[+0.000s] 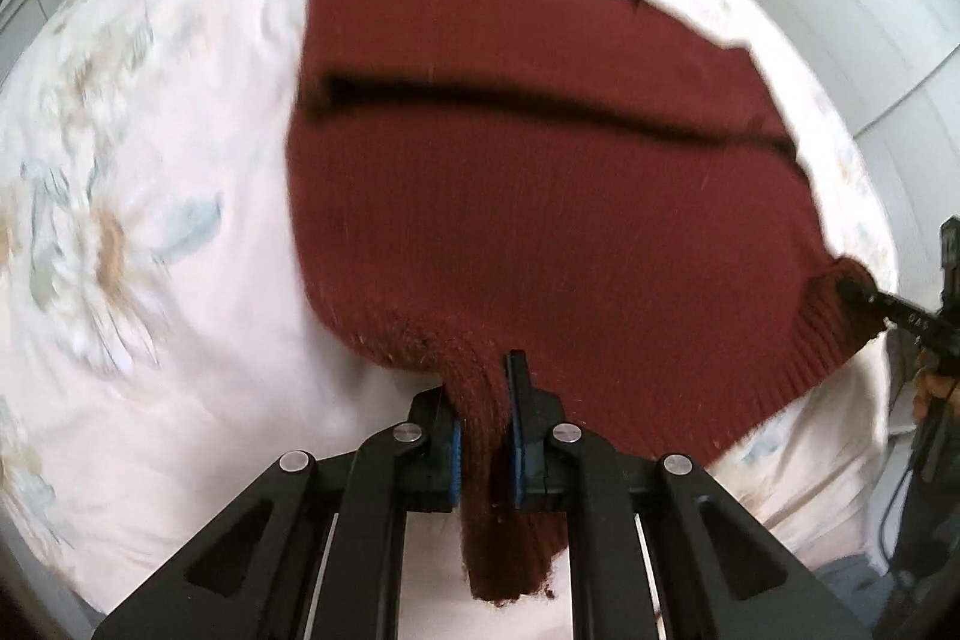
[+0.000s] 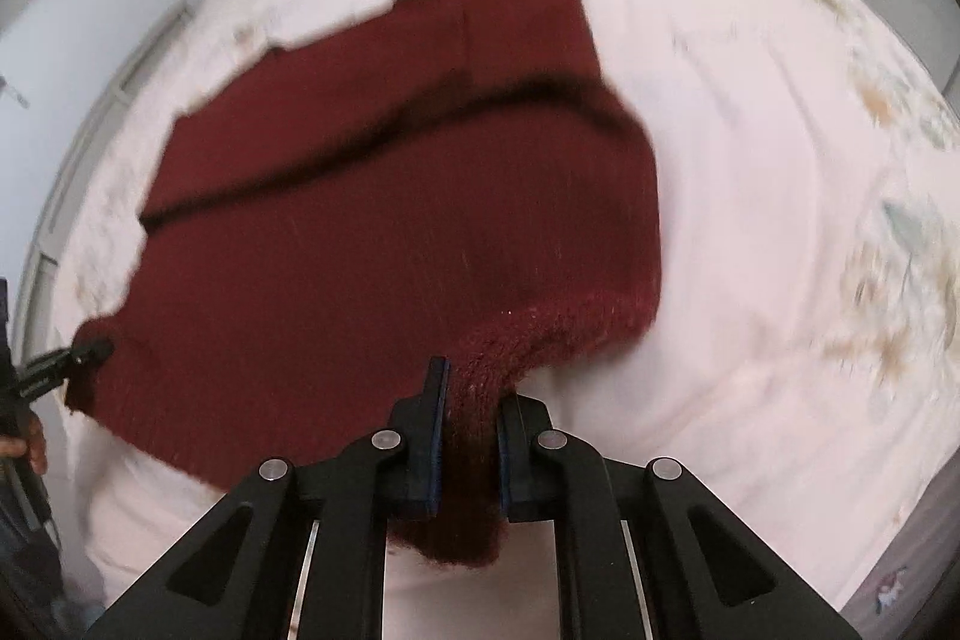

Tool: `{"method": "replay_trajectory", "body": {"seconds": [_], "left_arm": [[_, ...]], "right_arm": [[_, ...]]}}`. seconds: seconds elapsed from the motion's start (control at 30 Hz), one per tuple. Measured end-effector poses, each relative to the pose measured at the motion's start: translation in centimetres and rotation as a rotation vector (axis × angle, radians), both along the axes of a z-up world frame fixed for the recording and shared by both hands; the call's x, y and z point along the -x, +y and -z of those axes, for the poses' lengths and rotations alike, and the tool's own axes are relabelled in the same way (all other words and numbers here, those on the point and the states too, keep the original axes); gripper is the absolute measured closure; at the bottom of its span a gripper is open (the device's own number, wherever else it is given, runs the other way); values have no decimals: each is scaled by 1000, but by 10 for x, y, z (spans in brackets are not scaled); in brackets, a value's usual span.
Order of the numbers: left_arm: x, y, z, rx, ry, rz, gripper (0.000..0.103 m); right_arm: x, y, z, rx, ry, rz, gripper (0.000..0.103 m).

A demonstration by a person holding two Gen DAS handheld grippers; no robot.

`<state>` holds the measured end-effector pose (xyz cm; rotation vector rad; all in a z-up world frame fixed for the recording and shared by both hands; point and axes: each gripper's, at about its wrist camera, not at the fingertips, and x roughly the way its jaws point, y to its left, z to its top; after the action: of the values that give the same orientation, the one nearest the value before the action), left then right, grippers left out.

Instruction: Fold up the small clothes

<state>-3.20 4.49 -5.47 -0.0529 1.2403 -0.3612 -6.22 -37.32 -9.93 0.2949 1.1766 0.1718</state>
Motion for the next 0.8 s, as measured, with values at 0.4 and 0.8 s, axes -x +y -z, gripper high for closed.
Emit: {"method": "replay_trajectory", "body": {"seconds": [0.4, 0.8], "left_arm": [[-111, 19, -72, 121, -135, -170, 94], [-220, 13, -40, 8, -97, -216, 93]], "right_arm": [[-98, -28, -68, -90, -203, 135, 91], [-230, -18, -47, -37, -123, 158, 91]]}}
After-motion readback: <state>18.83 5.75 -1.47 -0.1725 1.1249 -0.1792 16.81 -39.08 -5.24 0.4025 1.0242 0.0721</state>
